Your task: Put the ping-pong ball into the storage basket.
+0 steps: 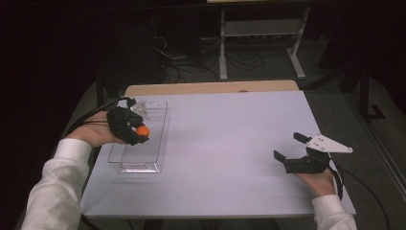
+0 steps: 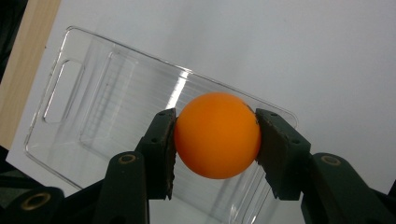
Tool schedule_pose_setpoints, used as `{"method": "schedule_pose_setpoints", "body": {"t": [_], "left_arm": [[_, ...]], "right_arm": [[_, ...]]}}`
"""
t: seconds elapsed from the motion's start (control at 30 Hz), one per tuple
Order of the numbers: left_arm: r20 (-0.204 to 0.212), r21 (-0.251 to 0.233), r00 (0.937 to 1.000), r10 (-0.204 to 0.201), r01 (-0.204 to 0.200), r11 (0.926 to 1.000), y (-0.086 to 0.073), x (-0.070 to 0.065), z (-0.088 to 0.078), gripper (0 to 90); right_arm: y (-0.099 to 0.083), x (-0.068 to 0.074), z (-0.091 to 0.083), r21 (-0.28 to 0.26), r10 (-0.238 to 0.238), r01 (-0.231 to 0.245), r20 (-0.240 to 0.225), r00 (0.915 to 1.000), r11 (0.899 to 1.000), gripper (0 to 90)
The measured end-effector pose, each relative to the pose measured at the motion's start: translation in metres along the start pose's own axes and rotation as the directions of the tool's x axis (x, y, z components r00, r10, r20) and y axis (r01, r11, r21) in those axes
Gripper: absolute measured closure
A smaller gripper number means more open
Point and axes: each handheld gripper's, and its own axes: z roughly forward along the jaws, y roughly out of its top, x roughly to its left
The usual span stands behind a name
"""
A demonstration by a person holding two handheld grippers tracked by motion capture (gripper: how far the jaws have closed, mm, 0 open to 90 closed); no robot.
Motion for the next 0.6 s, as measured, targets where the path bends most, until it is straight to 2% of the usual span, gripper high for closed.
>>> {"method": "schedule_pose_setpoints", "body": {"t": [0.2,0.6], "left_arm": [[0.023,0.013,0.9997,0.004,-0.004,0.9999,-0.001,-0.001,0.011,50.9],[0.027,0.011,0.9996,-0.004,0.004,0.9999,-0.008,-0.005,0.02,50.9]], "right_arm": [[0.0,0.0,0.0,0.001,-0.006,0.006,-0.002,1.0,1.0,0.0],[0.0,0.0,0.0,0.0,-0.003,0.003,0.0,1.0,1.0,0.0]]}}
